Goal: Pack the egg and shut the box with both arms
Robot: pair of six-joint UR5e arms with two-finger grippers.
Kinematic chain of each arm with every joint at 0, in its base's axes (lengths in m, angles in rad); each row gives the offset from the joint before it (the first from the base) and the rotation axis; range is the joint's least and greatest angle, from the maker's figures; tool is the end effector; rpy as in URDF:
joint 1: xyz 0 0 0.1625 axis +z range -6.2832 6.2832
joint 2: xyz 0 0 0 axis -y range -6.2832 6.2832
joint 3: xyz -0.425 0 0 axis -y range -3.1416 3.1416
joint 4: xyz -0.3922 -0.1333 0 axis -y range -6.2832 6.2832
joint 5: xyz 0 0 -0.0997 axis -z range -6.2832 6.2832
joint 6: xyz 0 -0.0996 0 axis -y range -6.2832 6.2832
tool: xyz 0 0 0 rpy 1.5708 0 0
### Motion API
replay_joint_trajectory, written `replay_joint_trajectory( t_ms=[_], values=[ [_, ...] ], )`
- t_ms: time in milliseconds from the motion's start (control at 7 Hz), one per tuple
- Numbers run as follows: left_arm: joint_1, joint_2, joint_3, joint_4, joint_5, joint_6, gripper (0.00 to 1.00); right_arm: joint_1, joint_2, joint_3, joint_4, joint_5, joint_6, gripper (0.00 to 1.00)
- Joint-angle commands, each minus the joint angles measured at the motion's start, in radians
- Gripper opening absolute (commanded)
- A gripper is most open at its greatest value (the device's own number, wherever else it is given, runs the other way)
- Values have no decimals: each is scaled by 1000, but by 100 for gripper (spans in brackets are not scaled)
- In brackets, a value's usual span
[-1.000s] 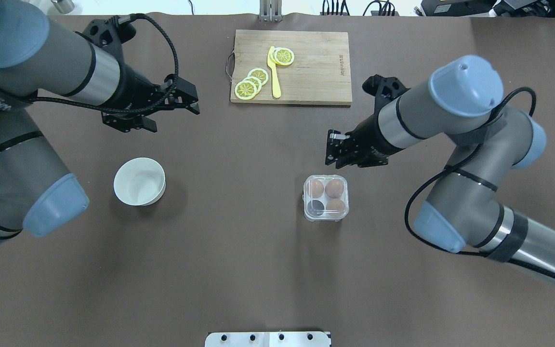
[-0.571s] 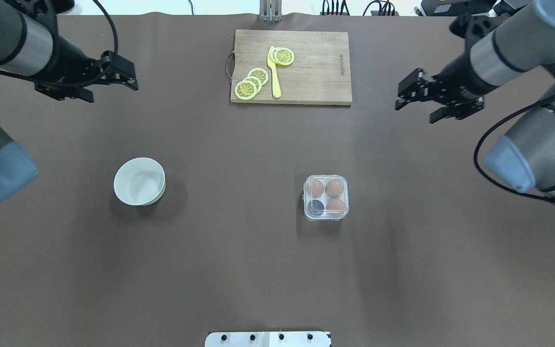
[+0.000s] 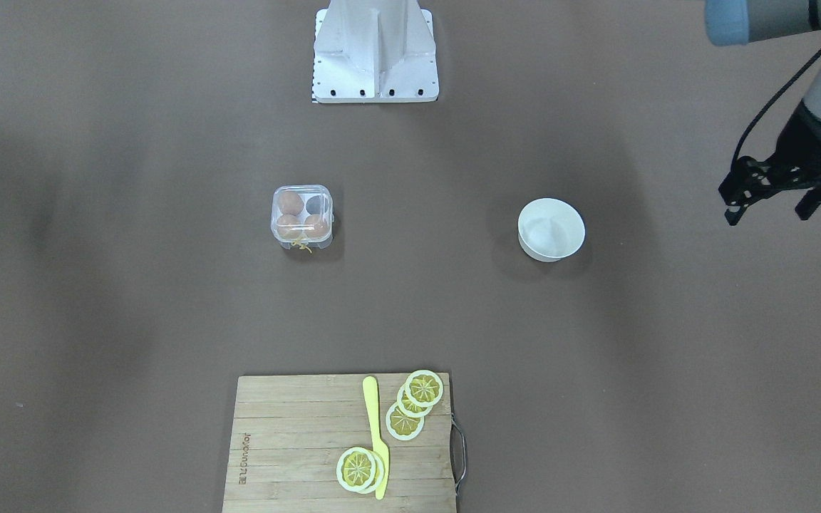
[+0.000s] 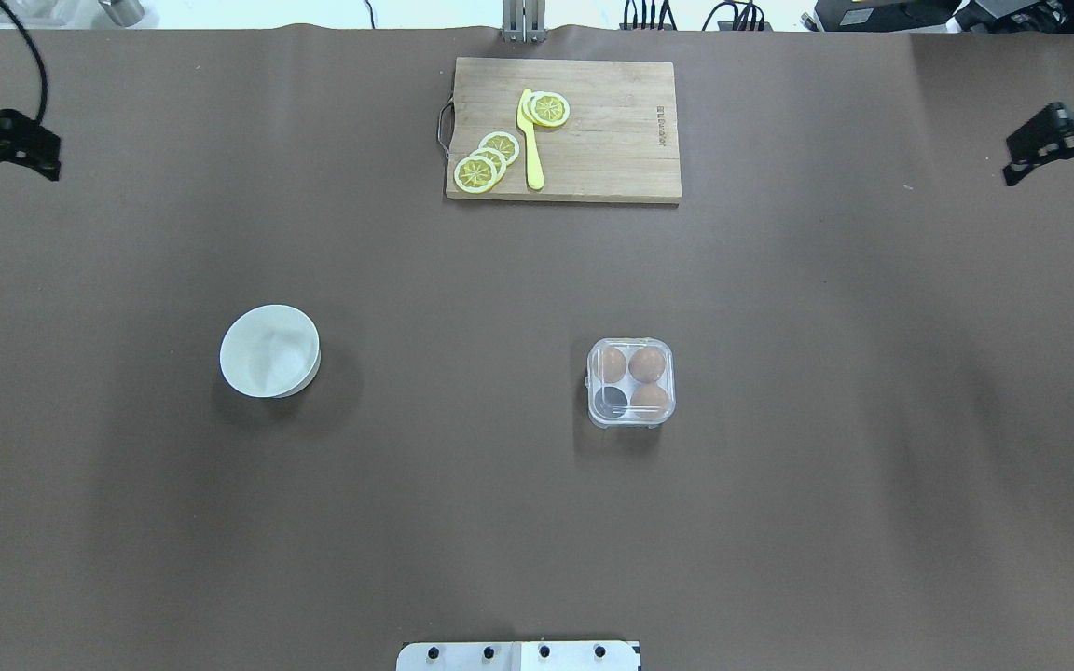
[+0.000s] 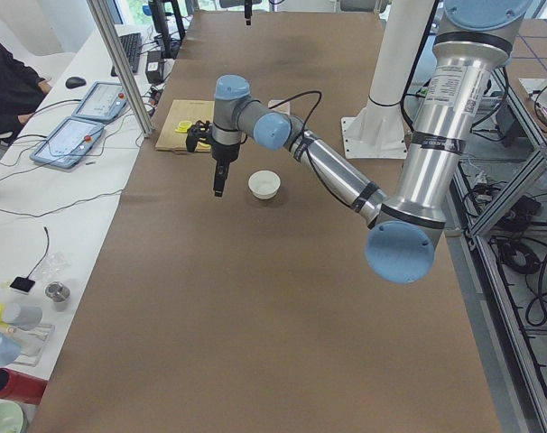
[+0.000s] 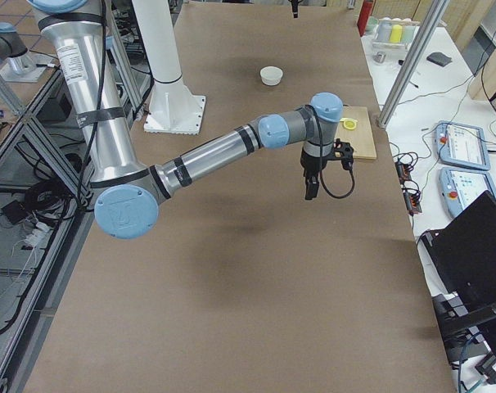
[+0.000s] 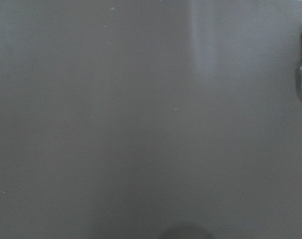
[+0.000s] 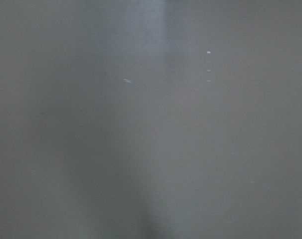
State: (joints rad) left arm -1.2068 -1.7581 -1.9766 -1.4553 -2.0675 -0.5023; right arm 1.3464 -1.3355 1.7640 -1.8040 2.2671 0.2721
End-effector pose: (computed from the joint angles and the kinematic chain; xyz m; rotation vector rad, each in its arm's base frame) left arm 0.1096 -0.5288 0.3928 0.2199 0.6381 -0.0144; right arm -0.0588 -0.5697 0.4684 0.0111 -0.7187 -0.0224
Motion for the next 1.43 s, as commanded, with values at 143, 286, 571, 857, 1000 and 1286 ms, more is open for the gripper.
replay_joint_trajectory(
  t_ms=[143, 286, 571, 857, 1000, 1286],
  values=[
    [-255, 106, 178, -6, -119, 422, 99, 190, -60, -170, -14, 72, -296, 100],
    [-276, 117, 230, -5, -206, 423, 99, 221, -95, -185, -12, 75, -329, 100],
    [-278, 137, 258, -10, -204, 423, 99, 296, -143, -175, -11, 144, -350, 100],
    [-312, 150, 311, -58, -203, 424, 99, 316, -160, -161, -11, 143, -352, 100],
    [-321, 176, 309, -86, -204, 415, 99, 324, -159, -158, -11, 143, -352, 100],
    [-352, 195, 312, -85, -209, 421, 99, 324, -165, -167, 0, 137, -350, 100]
  ],
)
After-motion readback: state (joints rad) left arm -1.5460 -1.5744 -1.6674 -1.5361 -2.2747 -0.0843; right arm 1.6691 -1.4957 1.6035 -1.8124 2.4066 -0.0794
